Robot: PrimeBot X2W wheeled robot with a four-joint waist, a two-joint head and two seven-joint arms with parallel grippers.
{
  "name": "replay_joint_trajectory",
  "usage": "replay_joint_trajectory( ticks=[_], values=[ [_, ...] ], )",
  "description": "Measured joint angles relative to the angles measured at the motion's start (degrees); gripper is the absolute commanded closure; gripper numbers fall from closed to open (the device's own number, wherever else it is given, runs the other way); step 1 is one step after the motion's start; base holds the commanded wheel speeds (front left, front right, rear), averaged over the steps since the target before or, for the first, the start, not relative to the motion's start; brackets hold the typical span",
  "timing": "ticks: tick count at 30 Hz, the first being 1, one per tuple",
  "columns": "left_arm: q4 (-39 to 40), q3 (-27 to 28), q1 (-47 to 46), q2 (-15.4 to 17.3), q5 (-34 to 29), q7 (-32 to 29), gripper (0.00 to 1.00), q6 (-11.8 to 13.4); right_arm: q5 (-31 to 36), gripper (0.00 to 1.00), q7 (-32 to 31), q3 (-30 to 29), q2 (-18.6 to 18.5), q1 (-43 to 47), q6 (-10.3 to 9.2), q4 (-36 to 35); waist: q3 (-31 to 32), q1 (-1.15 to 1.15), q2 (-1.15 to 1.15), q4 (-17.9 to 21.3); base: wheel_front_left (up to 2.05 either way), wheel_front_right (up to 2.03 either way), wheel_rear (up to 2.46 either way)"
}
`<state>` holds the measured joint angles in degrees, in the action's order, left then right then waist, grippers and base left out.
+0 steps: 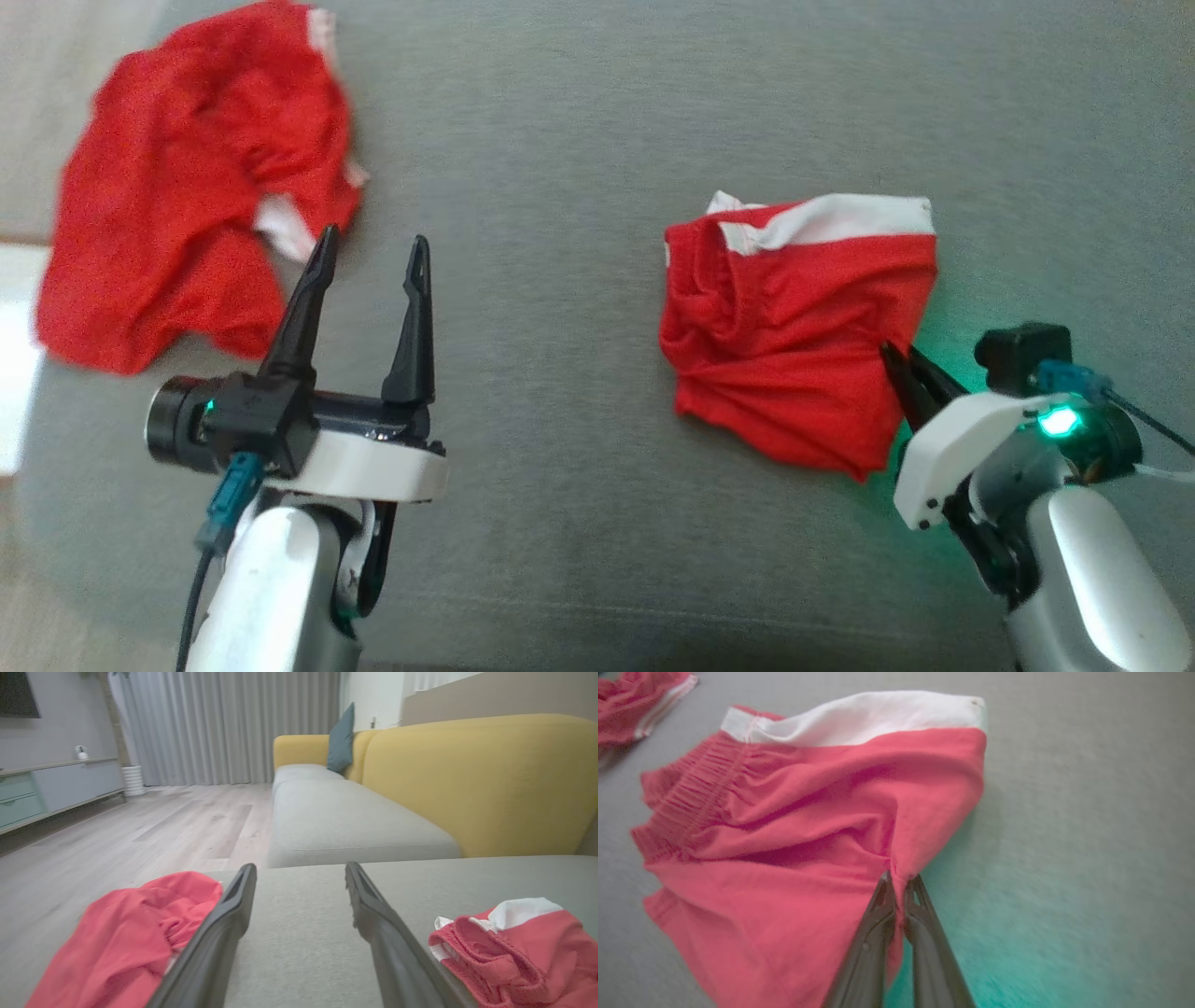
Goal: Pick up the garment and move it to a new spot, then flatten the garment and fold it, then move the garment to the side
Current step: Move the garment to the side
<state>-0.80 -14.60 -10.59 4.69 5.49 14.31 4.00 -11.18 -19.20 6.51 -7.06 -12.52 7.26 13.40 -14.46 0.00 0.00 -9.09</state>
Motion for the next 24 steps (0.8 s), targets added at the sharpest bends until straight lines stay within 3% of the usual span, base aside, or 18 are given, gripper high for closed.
replay_joint_trajectory(
  ticks=[7, 17, 24],
  values=[
    [0.9, 0.2, -0.1, 0.8, -0.3, 0.0, 0.0, -0.9, -1.5, 1.0, 0.0, 2.2, -3.7, 0.8, 0.0, -0.6, -0.9, 0.0, 0.0, 8.9, 0.0, 0.0, 0.0],
    [2.9, -0.5, -3.7, 3.7, -2.0, -0.7, 0.0, -2.6, -3.2, 1.0, 5.0, 2.9, -7.8, -7.8, 0.0, 3.7, -5.3, 0.0, 0.0, 20.6, 0.0, 0.0, 0.0],
    [5.0, -1.4, -6.5, 5.4, -2.9, -2.7, 0.0, -3.8, -3.5, 1.0, 9.5, -2.2, -12.6, -16.0, 0.01, 6.5, -11.4, 0.01, 0.0, 25.5, 0.0, 0.0, 0.0]
  ],
)
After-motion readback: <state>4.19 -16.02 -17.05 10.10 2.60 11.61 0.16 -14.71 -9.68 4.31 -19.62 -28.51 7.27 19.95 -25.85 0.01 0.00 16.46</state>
